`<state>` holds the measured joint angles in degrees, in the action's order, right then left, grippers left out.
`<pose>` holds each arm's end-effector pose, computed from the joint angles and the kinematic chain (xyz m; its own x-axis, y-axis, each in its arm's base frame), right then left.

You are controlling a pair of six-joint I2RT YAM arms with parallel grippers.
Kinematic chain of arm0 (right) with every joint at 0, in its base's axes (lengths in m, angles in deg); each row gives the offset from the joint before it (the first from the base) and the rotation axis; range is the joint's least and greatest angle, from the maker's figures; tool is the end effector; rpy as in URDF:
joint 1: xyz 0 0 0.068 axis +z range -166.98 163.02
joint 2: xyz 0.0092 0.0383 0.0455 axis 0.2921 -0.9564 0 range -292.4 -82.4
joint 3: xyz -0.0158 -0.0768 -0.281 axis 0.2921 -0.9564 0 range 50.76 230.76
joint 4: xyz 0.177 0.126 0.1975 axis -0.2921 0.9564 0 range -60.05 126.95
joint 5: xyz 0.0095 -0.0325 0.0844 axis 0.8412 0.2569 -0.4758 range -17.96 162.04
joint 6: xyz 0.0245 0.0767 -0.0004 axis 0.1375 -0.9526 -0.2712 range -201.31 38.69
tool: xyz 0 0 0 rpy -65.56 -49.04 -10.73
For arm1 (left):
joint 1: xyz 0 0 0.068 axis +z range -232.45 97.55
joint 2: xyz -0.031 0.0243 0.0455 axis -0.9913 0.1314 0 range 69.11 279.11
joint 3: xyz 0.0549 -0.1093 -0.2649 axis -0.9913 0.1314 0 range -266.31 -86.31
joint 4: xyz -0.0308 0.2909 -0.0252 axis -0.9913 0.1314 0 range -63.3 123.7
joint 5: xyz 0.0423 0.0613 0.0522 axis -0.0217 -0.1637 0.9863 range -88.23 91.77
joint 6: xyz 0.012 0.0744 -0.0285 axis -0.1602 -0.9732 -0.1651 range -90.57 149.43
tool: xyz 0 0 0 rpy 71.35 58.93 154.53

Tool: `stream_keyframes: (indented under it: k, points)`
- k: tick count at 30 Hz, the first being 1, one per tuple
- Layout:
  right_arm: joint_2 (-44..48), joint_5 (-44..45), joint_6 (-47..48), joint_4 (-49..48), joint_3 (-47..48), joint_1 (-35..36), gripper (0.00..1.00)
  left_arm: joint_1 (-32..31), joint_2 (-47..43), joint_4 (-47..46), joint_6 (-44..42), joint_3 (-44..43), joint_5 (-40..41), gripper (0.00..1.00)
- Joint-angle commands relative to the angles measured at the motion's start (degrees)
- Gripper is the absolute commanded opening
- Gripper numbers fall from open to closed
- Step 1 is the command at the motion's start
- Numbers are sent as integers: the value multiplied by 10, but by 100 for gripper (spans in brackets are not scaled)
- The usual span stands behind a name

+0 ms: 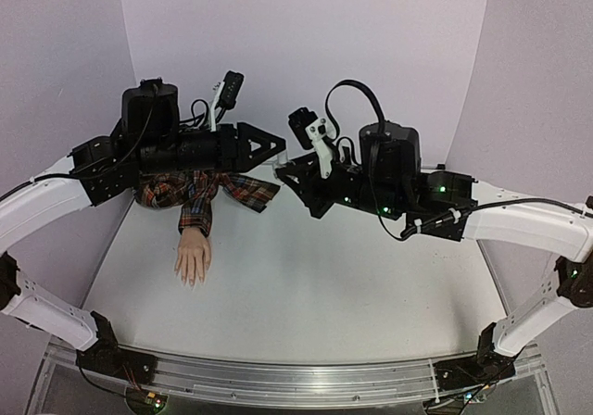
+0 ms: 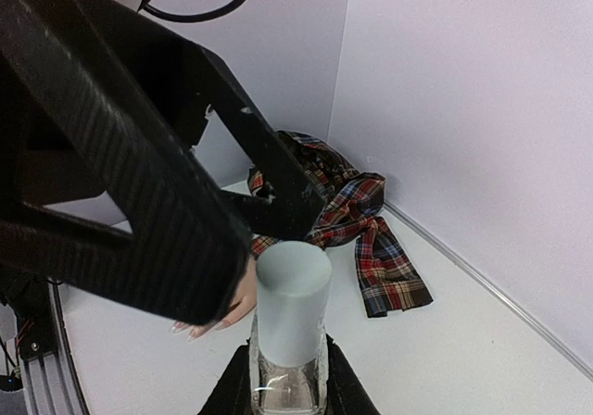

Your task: Paint the nails

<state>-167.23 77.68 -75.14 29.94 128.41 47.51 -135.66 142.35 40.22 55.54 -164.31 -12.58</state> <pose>0.1874 0.3771 0.4027 0.0385 -0.1676 -0.9851 -0.8570 0.5014 -0.1188 0.1966 -0.2916 0.4464 -0.4880 -0.0595 -0.8708 0.7883 0.3984 -0.4689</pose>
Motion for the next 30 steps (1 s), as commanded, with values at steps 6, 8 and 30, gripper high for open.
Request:
stream_keyframes:
  k: [6,8,30]
  points:
    - [-15,15,-3,-22,46,8,0,-6,24,-7,2,-44,22,40]
    - [-16,15,-4,-21,49,8,0,-7,25,-2,1,-46,24,32]
    - [-26,25,-5,-7,81,8,0,-17,19,31,-15,-50,30,26]
